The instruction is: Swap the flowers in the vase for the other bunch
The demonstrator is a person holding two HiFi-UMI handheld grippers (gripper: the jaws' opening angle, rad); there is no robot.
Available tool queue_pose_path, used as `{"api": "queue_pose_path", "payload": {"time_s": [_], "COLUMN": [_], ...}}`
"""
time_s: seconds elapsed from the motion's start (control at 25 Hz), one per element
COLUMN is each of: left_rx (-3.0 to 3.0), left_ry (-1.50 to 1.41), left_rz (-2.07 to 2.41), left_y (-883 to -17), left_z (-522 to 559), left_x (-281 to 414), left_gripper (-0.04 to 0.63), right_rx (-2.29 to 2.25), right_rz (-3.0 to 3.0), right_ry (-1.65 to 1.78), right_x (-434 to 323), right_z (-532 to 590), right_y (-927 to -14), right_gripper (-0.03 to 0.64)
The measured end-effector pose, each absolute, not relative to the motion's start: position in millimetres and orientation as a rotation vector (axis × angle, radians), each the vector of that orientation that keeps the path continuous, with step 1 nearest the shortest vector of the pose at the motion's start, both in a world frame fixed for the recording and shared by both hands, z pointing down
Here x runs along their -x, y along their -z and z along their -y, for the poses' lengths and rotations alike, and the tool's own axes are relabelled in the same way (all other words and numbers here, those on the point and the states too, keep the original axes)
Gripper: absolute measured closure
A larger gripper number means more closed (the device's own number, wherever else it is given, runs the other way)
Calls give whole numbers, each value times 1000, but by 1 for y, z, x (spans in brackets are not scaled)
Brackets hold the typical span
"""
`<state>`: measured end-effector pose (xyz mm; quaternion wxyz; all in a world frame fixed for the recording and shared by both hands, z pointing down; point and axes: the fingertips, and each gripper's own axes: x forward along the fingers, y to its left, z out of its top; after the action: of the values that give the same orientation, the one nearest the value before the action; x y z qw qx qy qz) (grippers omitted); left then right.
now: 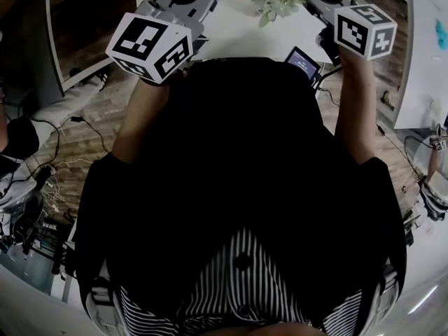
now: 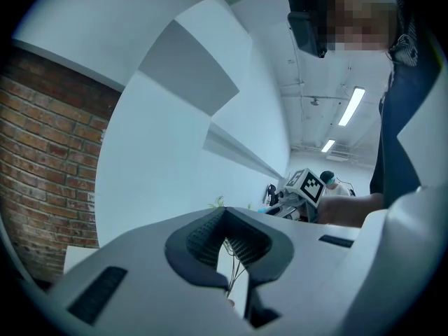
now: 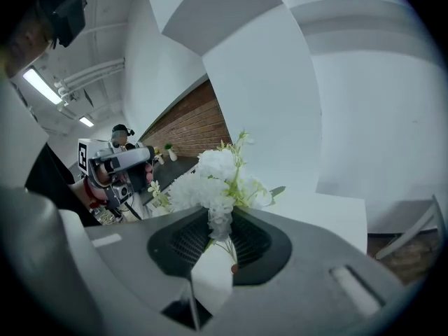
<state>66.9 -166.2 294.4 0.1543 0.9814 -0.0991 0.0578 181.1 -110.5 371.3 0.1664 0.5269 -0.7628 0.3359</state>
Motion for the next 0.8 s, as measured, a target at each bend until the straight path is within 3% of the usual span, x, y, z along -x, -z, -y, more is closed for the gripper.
{"api": "queue_pose_path", "payload": {"time_s": [0.4,0.8], "left_rx": [-2800,-2764], "left_ry": [-95,-86], "left_rz": [312,427], "left_y": [-276,-295], "left_z": [183,185], "left_x": [9,-4], "left_gripper": [589,589], "right_rx": [-1532,-1326], "right_rz": [2307,2396], "right_ry": [-916,-979], "right_x": [-105,-99], "right_z": [120,125], "right_y": [-297,-310], "right_gripper": [540,540]}}
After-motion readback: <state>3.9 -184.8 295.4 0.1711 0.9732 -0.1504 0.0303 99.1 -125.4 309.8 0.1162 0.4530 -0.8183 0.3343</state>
